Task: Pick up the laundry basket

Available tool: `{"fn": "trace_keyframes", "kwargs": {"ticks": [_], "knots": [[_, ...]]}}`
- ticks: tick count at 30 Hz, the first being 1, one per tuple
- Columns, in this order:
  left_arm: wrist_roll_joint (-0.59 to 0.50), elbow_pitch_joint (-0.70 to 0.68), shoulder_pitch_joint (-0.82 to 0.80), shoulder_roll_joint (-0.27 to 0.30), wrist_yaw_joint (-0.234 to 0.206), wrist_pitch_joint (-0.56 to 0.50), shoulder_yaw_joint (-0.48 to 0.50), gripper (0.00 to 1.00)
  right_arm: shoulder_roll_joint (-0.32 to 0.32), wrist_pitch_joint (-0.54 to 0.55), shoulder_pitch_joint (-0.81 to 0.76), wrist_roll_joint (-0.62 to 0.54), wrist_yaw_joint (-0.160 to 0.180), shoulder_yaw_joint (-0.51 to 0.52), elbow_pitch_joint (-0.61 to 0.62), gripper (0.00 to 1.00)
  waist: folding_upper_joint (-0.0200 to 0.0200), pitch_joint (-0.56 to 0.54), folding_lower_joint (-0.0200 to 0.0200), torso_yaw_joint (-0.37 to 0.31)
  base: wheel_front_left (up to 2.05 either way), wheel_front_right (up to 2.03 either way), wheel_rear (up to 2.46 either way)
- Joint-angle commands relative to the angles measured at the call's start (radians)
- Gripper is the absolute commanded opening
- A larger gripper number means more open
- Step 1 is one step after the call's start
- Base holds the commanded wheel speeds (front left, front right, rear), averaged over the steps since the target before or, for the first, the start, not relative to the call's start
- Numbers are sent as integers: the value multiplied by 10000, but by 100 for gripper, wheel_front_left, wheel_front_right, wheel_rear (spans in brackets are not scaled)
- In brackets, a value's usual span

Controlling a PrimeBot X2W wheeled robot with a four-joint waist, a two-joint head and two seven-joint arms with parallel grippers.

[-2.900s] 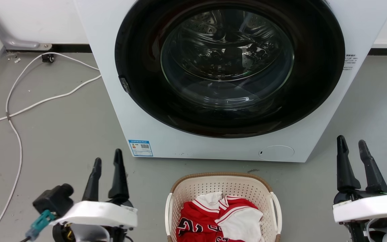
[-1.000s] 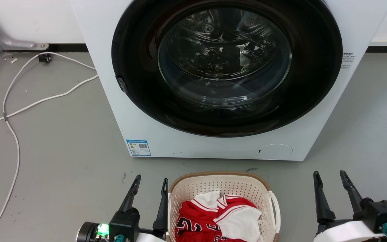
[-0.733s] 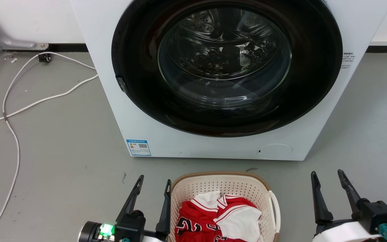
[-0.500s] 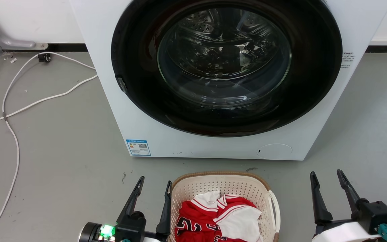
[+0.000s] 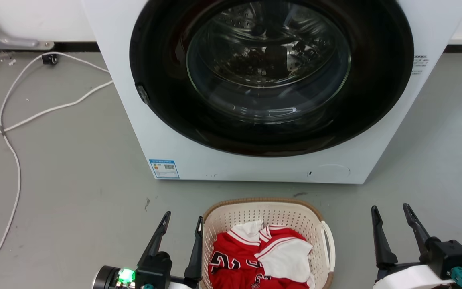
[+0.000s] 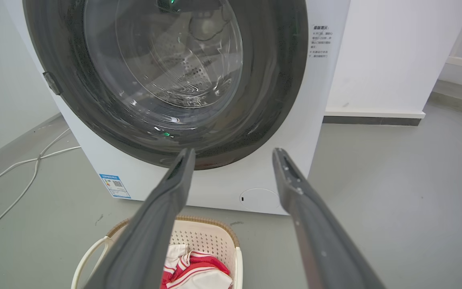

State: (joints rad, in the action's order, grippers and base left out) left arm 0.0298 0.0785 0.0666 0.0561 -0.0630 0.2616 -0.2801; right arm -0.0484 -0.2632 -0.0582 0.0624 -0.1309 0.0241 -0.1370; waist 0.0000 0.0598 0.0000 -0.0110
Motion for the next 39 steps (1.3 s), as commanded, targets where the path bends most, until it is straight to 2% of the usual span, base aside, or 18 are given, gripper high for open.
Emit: {"fn": "trace_keyframes", "kwargs": {"ticks": [1, 5, 10, 15, 20, 24, 30, 33, 39], "knots": [[9, 70, -126, -12, 19, 52, 48, 100, -33, -25, 147, 30, 3, 22, -106, 100, 0, 158, 0, -27, 0, 0, 0], [1, 281, -487, -24, 64, 41, 147, 100, -32, -25, 549, -68, 3, 17, -227, 100, 0, 815, 0, -87, 0, 0, 0], [38, 767, -1421, -28, 114, 41, 421, 100, -30, -25, 1327, -302, 5, 83, -403, 100, 0, 2228, 0, -162, 0, 0, 0], [-78, 1636, -2719, 110, 399, 41, 605, 100, -27, -23, 2372, -567, 5, 263, -1108, 100, 0, 3596, 0, -194, 0, 0, 0], [-94, 3007, -4007, 302, 614, 40, 773, 100, -23, -23, 3500, -794, 5, 316, -2270, 100, 0, 4723, 0, -275, 0, 0, 0], [-126, 4064, -4960, 416, 678, 41, 860, 100, -24, -25, 4458, -1421, 5, 387, -3367, 100, 0, 5360, 0, -330, 0, 0, 0], [35, 5911, -6077, 375, 892, 41, 871, 100, -20, 66, 5833, -1717, 5, 599, -5339, 100, 0, 6098, 0, -208, 0, 0, 0], [-3, 7022, -6671, 329, 1091, 41, 722, 100, -20, 229, 6357, -2320, 5, 679, -6192, 100, 0, 6414, 0, -140, 0, 0, 0], [140, 8808, -7703, 263, 1375, 40, 555, 100, -24, 496, 7325, -2368, 5, 917, -7593, 100, 0, 6977, 0, -47, 0, 0, 0]]}}
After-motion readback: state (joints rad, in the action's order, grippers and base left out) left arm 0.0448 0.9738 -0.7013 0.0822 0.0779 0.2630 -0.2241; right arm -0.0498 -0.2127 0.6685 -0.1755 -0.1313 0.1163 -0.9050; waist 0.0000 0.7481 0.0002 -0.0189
